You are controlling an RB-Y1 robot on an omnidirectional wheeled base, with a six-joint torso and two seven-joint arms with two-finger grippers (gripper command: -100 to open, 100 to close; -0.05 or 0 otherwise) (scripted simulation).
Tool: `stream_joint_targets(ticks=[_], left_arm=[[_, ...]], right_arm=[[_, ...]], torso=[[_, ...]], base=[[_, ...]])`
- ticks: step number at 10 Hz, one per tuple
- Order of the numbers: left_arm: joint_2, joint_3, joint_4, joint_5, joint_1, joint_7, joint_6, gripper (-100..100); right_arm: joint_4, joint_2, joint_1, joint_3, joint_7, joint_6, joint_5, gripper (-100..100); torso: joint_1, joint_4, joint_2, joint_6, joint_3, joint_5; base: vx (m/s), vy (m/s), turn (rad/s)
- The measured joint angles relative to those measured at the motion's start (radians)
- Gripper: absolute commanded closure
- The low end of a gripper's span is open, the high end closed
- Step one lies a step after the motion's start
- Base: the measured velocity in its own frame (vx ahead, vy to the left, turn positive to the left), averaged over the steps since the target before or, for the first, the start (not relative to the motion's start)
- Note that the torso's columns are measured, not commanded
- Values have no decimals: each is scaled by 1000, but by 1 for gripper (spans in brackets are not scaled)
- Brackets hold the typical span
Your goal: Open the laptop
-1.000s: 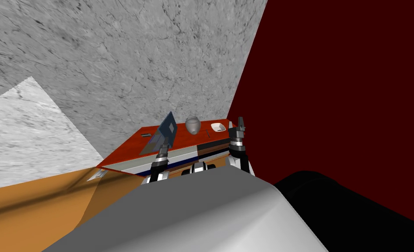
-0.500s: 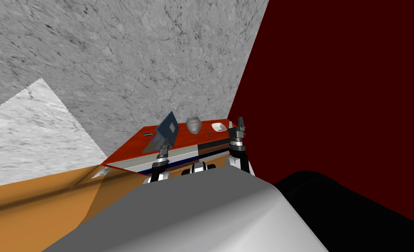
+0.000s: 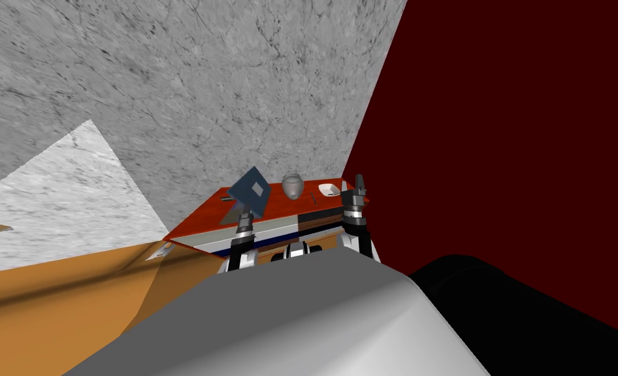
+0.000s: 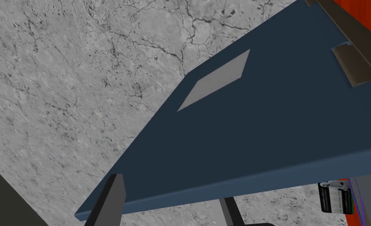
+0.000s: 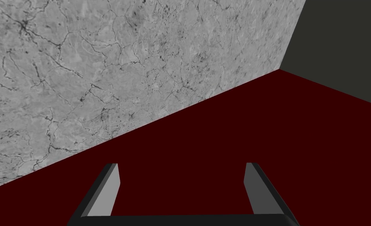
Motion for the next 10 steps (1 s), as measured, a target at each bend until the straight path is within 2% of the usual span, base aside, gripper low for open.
stream_joint_targets(ticks=[3,4,10], left_arm=[[-17,-8,16,57,-23,50,16,100],[-17,-7,16,60,-24,53,18,100],[-19,-15,70,205,-52,177,25,100]], right_arm=[[0,0,0,0,0,0,0,0],[0,0,0,0,0,0,0,0],[0,0,0,0,0,0,0,0]], torso=[[0,2,4,-1,2,-1],[-1,2,5,-1,2,-1],[-1,3,6,-2,3,-2]], base=[[-4,12,31],[3,1,58],[7,-2,50]])
